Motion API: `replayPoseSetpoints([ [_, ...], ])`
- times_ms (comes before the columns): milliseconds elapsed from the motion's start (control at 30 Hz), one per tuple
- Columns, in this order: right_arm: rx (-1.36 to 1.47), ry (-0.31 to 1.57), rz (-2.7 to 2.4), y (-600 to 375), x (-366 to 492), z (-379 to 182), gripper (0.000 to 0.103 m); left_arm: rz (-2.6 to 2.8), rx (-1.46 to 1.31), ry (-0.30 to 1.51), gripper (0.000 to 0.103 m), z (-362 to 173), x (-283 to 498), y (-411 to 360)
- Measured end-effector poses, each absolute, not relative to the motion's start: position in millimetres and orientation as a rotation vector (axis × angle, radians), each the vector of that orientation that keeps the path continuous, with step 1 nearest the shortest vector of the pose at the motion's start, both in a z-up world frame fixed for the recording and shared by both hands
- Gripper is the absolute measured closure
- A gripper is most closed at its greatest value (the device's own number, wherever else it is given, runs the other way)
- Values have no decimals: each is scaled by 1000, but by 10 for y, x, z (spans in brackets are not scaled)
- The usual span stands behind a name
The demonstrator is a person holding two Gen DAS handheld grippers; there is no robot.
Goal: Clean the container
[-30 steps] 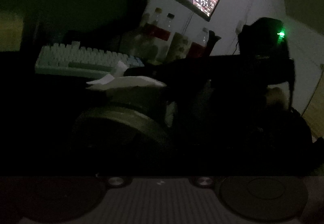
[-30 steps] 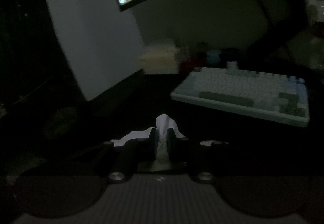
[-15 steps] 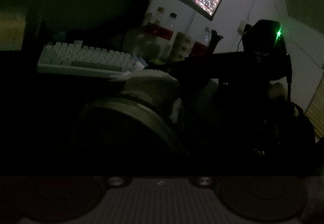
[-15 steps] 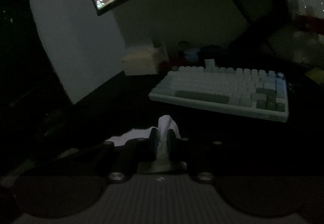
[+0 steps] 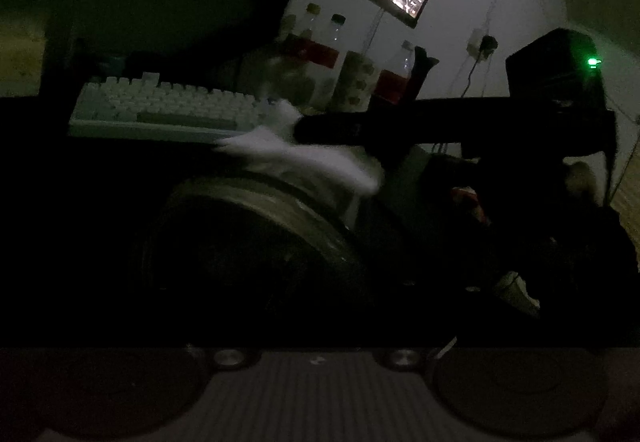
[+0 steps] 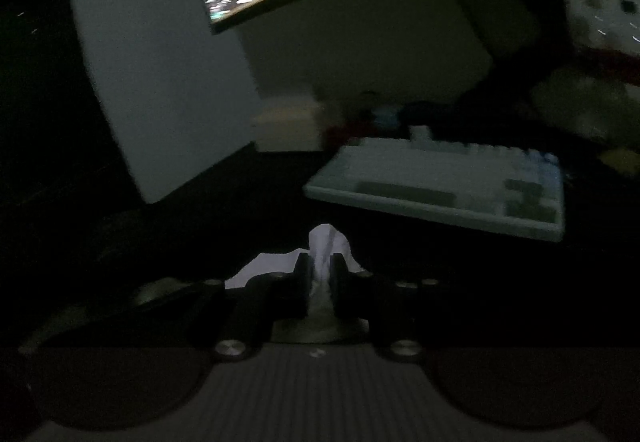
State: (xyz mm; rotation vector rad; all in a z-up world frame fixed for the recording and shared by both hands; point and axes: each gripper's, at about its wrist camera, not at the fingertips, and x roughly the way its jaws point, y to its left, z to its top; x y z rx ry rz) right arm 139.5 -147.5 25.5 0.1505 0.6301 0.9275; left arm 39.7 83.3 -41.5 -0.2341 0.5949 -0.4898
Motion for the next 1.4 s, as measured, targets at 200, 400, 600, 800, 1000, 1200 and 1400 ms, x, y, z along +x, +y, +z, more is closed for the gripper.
replayPoseSetpoints([
  [200,131,572,1066,-1263,1065,321,90,-481,-228,612,55,-428,380,850],
  [400,108,562,1043,-1237,1063,322,90,-484,-211,622,55,-425,382,833],
  [600,142,610,881,-1460,1340,234,90,-485,-227,612,55,-434,375,872],
  [800,157,603,902,-1457,1308,245,89,-476,-258,600,55,-450,367,936],
  [1000,122,520,1064,-1206,979,338,89,-477,-278,595,57,-477,460,914],
  [1200,98,513,985,-1248,983,320,90,-474,-308,587,57,-498,528,966],
  [1400,137,543,912,-1434,1188,244,90,-468,-330,592,56,-499,590,1013],
])
